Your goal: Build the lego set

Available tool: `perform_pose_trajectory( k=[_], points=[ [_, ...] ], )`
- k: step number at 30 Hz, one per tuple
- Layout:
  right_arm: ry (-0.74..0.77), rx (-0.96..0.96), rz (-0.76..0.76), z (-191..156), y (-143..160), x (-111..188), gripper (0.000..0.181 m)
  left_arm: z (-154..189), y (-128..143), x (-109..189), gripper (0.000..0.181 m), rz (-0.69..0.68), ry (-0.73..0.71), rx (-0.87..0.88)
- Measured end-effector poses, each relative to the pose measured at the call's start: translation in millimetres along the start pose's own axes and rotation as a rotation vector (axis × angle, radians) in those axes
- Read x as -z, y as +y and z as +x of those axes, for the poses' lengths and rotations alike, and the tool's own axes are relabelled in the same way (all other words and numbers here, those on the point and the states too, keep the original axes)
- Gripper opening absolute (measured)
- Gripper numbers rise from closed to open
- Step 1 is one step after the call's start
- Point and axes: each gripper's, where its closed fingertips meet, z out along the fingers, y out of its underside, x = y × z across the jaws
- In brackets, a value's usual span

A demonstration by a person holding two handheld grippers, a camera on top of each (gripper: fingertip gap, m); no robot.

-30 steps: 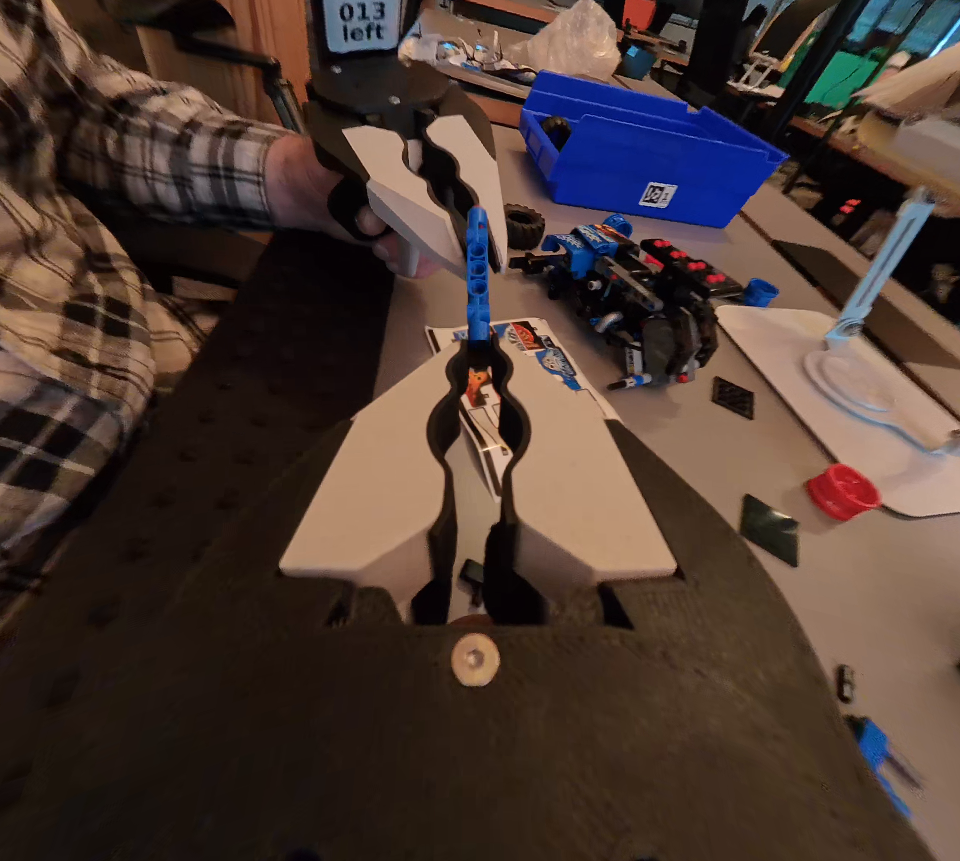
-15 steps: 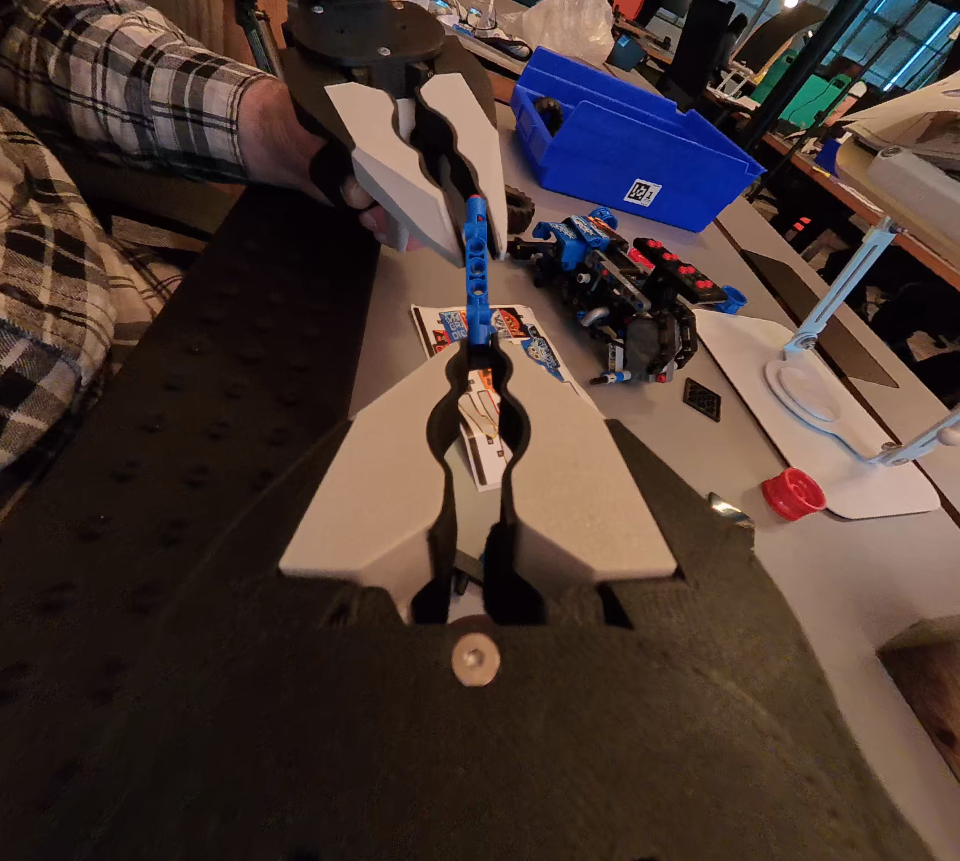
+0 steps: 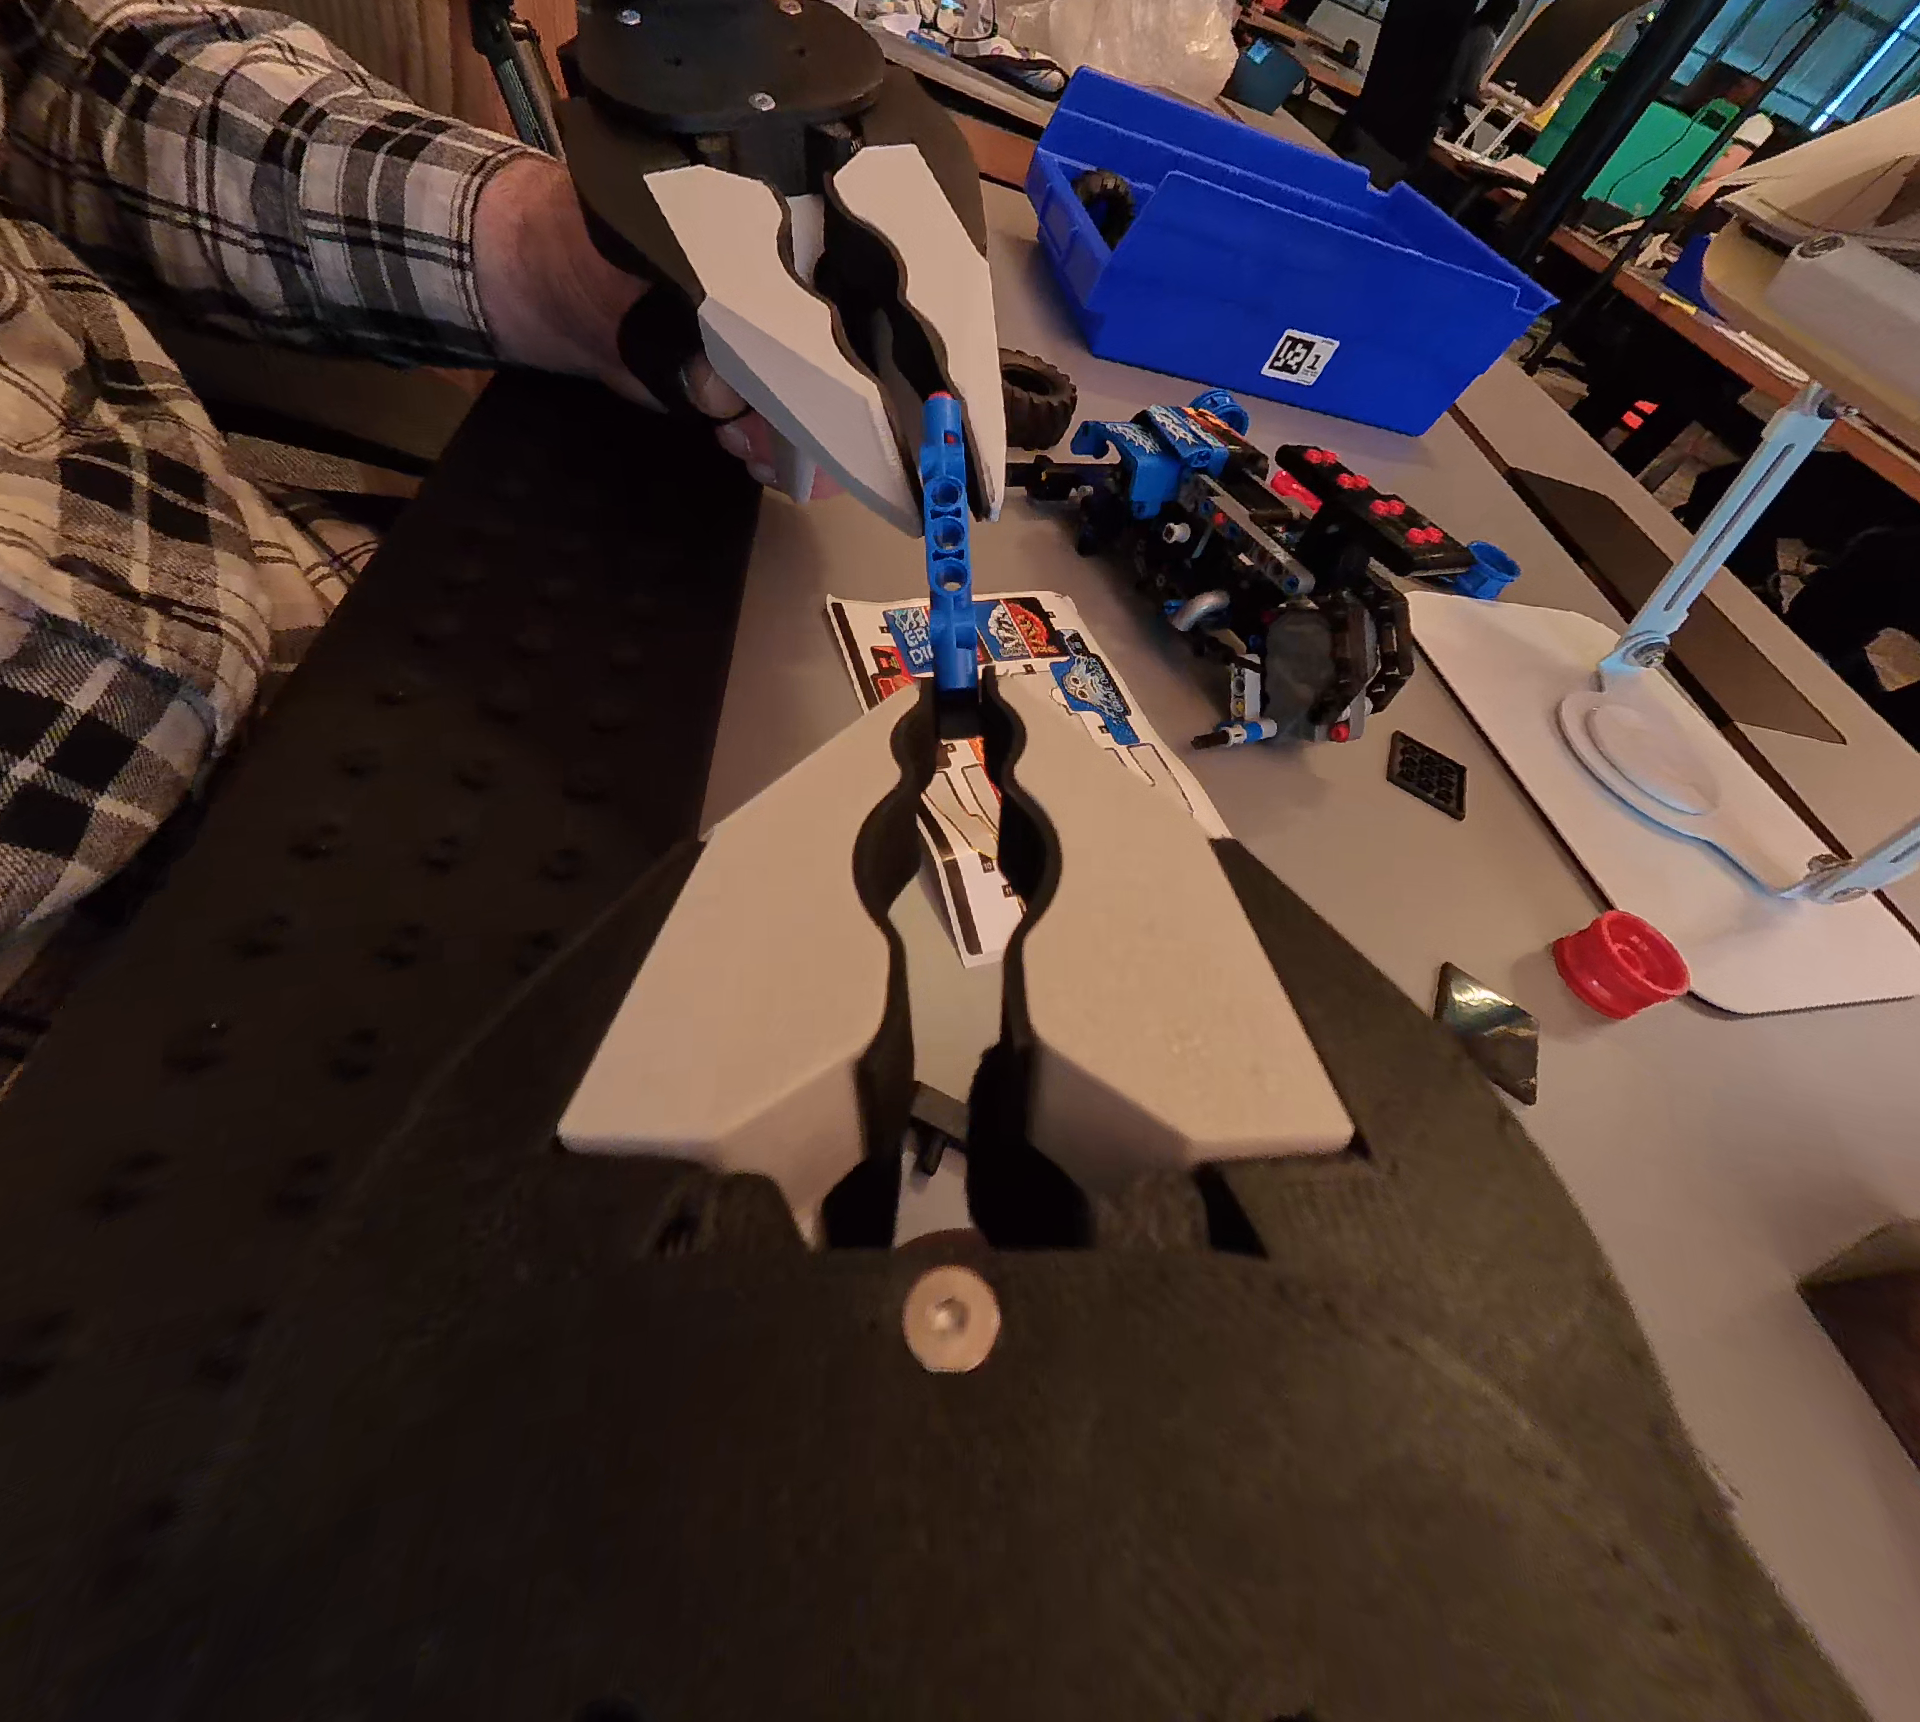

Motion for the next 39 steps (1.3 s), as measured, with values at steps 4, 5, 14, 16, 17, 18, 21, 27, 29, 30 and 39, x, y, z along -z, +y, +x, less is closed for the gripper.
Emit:
perform_pose_trajectory(
  k=[4,5,14,16,17,18,21,27,29,30,39],
  points=[
    [0.001,-0.007,0.002,1,0,0,0.006,0,1,0,0.010,-0.003,0.000,0.005],
    [0.001,-0.009,0.001,1,0,0,0.006,0,1,0,0.010,-0.004,0.001,0.006],
    [0.006,-0.027,0.001,3,1,1,0.007,-1,3,-2,0.009,-0.010,0.005,0.017],
    [0.005,-0.031,0.001,4,1,1,0.007,-1,3,-2,0.009,-0.010,0.005,0.018],
    [0.004,-0.032,0.001,4,1,1,0.007,-1,3,-2,0.009,-0.009,0.004,0.018],
    [0.004,-0.033,0.001,4,1,1,0.007,-1,3,-2,0.009,-0.009,0.004,0.019],
    [-0.006,-0.035,0.000,2,2,1,0.006,0,2,-1,0.009,-0.004,0.010,0.022],
    [-0.062,-0.059,0.004,-5,0,7,0.006,5,-2,-1,0.009,0.013,0.033,0.011],
    [-0.060,-0.047,0.003,-6,-1,8,0.006,8,-4,-1,0.009,0.019,0.046,0.011],
    [-0.063,-0.051,-0.001,-7,0,8,0.006,9,-4,-1,0.008,0.017,0.051,0.013],
    [-0.060,-0.082,0.017,-11,-1,21,0.007,21,-13,-9,0.007,0.025,0.094,0.035]
  ],
)
